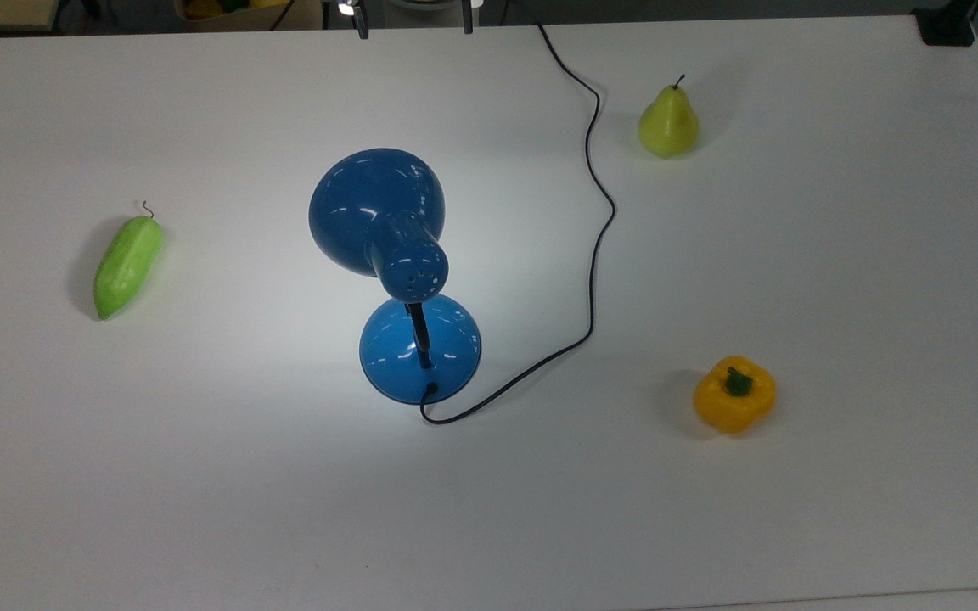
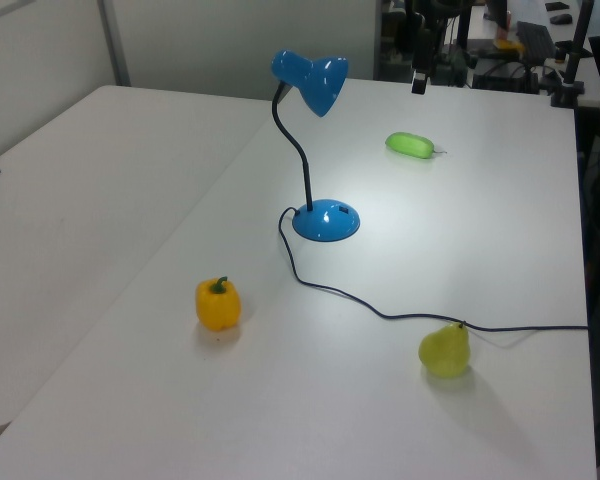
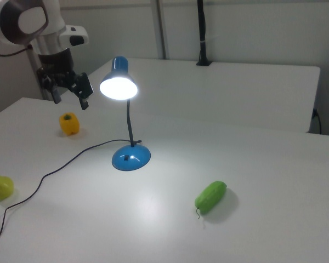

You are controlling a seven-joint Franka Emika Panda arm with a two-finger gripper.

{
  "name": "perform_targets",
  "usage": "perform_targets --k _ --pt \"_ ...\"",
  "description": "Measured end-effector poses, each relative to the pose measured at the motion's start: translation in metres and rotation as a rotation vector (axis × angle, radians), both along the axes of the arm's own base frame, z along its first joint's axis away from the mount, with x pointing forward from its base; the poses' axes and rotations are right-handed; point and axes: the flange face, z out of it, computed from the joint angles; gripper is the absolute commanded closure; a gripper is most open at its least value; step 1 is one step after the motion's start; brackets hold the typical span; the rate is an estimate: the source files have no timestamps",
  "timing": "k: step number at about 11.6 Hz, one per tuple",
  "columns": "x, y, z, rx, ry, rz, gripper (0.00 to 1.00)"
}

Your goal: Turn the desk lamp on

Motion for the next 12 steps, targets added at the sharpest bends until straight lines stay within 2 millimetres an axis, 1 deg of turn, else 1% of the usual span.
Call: perform_targets --k 2,4,7,12 --pt "-0.0006 0.0039 -0.0018 -0.006 0.0 0.072 0.0" --pt "-0.0007 0.0032 -0.0032 -0.01 -0.001 0.13 0.0" --pt "-0.0003 -0.0004 -0.0031 -0.011 -0.002 0.133 0.0" --pt "-0.0002 -0.001 -0.0032 -0.011 -0.002 0.133 0.0"
